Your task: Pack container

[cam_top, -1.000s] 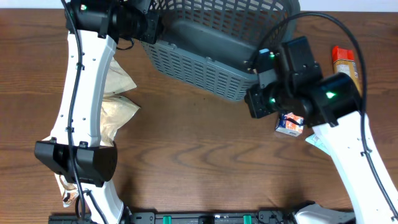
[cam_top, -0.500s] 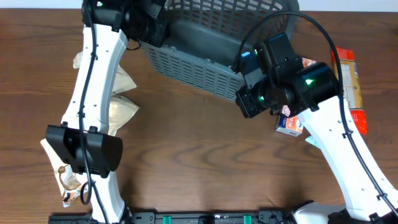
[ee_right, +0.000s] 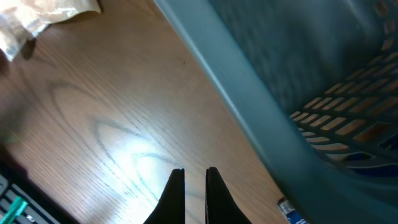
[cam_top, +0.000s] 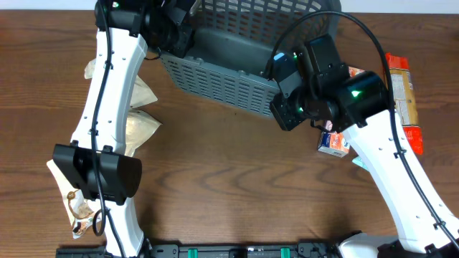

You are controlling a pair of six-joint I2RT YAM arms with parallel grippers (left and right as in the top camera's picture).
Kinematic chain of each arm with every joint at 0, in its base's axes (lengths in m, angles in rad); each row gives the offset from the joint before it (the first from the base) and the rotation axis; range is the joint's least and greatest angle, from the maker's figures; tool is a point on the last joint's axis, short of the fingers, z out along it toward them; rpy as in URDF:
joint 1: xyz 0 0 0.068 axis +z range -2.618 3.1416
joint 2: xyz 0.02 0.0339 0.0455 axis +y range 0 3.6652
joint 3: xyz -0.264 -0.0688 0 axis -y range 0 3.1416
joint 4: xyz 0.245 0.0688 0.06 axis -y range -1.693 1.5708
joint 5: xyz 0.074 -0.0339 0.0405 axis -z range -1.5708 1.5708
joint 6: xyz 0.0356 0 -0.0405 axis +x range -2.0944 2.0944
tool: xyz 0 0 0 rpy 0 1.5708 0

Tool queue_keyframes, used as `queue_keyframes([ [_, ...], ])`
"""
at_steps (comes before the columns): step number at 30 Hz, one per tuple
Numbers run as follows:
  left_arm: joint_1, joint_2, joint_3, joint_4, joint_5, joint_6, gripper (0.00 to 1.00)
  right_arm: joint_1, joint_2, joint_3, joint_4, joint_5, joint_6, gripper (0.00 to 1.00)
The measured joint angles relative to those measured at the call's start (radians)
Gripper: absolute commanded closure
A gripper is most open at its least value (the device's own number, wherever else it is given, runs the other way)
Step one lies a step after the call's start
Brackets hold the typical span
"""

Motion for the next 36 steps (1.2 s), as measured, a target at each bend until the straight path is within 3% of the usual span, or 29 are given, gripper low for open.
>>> queue_keyframes([
  [36,-0.007,0.0,0.0,-0.097,-0.003,0.003,0.94,-0.098,0.081,0.0,0.04,0.061,-0.045,0.99],
])
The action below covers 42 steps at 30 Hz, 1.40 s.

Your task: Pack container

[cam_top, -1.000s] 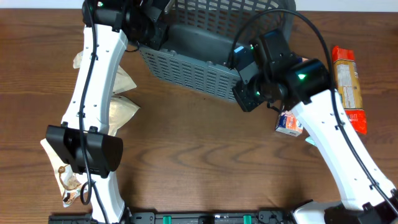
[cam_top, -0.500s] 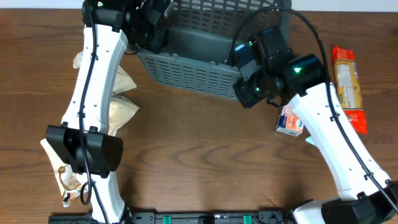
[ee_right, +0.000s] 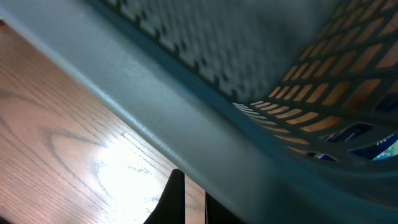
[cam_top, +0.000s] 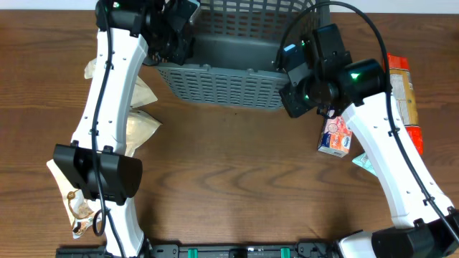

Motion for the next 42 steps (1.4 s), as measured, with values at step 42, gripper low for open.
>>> queue_keyframes([
  [42,-0.028,-0.005,0.0,-0.012,-0.027,0.0,0.9,-0.056,-0.011,0.0,0.007,0.034,0.002,0.98],
])
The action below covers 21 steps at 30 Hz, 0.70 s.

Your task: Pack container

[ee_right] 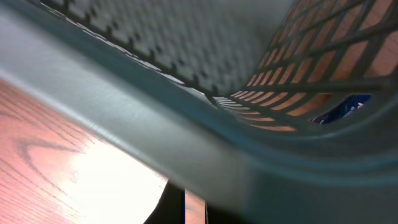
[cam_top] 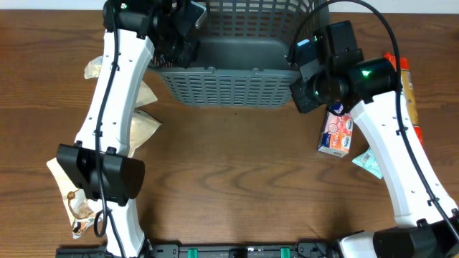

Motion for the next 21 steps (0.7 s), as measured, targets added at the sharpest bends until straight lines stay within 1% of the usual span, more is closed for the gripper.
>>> queue_keyframes([
  [2,0.0,-0.011,0.0,0.006,-0.012,0.006,0.78,0.0,-0.011,0.0,-0.003,-0.004,0.002,0.94],
  [3,0.0,-0.019,0.0,0.01,-0.02,0.002,0.77,0.0,-0.017,0.0,-0.006,-0.008,0.005,0.92],
  [6,0.0,-0.052,0.0,0.014,-0.035,0.0,0.65,0.0,-0.04,0.0,-0.015,-0.025,0.006,0.87],
  [7,0.0,-0.06,0.0,0.014,-0.041,0.005,0.63,0.0,-0.045,0.0,-0.018,-0.027,0.008,0.85],
  [9,0.0,-0.081,0.0,0.014,-0.048,0.003,0.62,0.0,-0.06,0.0,-0.023,-0.032,0.008,0.83],
  [10,0.0,-0.09,0.0,0.014,-0.049,0.003,0.61,0.0,-0.066,0.0,-0.024,-0.035,0.008,0.82],
  [12,0.0,-0.104,0.0,0.014,-0.052,0.005,0.58,0.0,-0.078,0.0,-0.028,-0.039,0.008,0.81],
  [14,0.0,-0.111,0.0,0.014,-0.052,0.003,0.57,0.0,-0.088,0.0,-0.032,-0.039,0.007,0.81],
  [17,0.0,-0.117,0.0,0.013,-0.052,0.004,0.51,0.0,-0.099,0.0,-0.04,-0.043,0.008,0.76],
  [19,0.0,-0.123,0.0,0.008,-0.053,0.003,0.51,0.0,-0.107,0.0,-0.043,-0.046,0.008,0.73],
  [20,0.0,-0.129,0.0,0.0,-0.053,0.003,0.5,0.0,-0.113,0.0,-0.042,-0.047,0.01,0.65],
  [21,0.0,-0.135,0.0,-0.005,-0.053,0.003,0.5,0.0,-0.118,0.0,-0.042,-0.047,0.016,0.53],
])
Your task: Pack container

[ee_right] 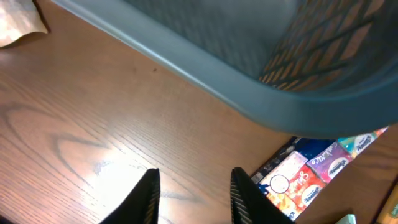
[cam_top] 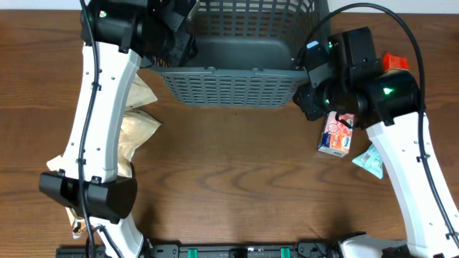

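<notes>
The grey slotted basket stands at the table's far middle, its front wall square to the table edge. My right gripper hangs open just off the basket's front right corner; in the right wrist view its fingers stand wide apart over bare wood, with the basket's rim above them. My left gripper is at the basket's left rim, its jaws hidden. An orange and white carton lies right of the basket, with the carton close to my right gripper.
Tan paper bags lie along the left side, and one bag's corner shows in the right wrist view. A teal packet and a red item lie at the right. Bare wood fills the table's front half.
My right gripper was shut on the basket's front rim; now it is open and drawn back from the rim. The basket has stayed put. The left arm's elbow has swung left.
At first the basket sat skewed, with my right gripper shut by its front right corner and my left at its left rim. Then it stood straighter, the rim over my right fingers. Later it was square to the table edge. Now my right gripper is off it.
</notes>
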You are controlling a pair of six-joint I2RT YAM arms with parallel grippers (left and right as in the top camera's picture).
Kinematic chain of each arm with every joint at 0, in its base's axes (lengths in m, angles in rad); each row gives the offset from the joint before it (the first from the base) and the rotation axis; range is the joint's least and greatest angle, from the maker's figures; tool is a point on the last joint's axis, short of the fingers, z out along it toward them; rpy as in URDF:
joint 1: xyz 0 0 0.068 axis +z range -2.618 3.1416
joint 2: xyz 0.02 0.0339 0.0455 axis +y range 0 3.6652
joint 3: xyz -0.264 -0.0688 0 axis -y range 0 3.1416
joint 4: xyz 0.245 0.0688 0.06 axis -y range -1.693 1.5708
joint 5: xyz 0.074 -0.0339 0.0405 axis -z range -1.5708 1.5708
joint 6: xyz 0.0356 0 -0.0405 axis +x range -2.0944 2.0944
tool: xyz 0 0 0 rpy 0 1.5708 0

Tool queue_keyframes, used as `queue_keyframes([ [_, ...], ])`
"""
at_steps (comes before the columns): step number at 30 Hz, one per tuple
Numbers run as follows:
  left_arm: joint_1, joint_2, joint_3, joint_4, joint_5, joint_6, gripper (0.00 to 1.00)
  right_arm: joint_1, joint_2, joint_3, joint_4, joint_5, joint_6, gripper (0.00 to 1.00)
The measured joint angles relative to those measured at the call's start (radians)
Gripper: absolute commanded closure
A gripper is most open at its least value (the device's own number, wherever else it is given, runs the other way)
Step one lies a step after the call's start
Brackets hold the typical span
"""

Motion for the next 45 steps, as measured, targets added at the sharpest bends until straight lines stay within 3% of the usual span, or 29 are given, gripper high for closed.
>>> queue_keyframes([
  [2,0.0,-0.016,0.0,-0.003,-0.002,0.0,0.5,0.0,-0.018,0.0,0.011,-0.003,0.005,0.41],
  [4,0.0,-0.039,0.0,-0.005,-0.002,0.0,0.5,0.0,-0.044,0.0,0.046,-0.004,0.006,0.42],
  [7,-0.001,-0.072,0.0,-0.005,-0.023,0.0,0.5,0.0,-0.09,0.0,0.122,0.002,0.014,0.65],
  [9,-0.001,-0.09,0.0,-0.005,-0.05,0.0,0.5,0.0,-0.123,0.001,0.191,0.014,0.03,0.9],
  [12,-0.001,-0.1,0.0,-0.004,-0.078,0.0,0.5,0.0,-0.153,0.002,0.288,0.037,0.048,0.99],
  [22,-0.001,-0.1,0.0,0.063,-0.108,0.0,0.51,0.0,-0.089,0.003,0.463,0.1,0.073,0.99],
  [25,-0.001,-0.1,0.0,0.085,-0.11,-0.007,0.7,0.0,-0.034,0.01,0.465,0.106,0.076,0.99],
  [26,-0.001,-0.098,0.0,0.097,-0.117,-0.001,0.71,0.0,-0.008,0.017,0.465,0.107,0.077,0.99],
  [36,-0.001,-0.039,0.0,0.12,-0.155,-0.016,0.75,0.0,0.082,0.07,0.456,0.117,0.08,0.99],
  [45,-0.001,0.034,-0.001,0.108,-0.156,-0.035,0.75,0.0,0.09,0.079,0.336,0.117,0.08,0.99],
])
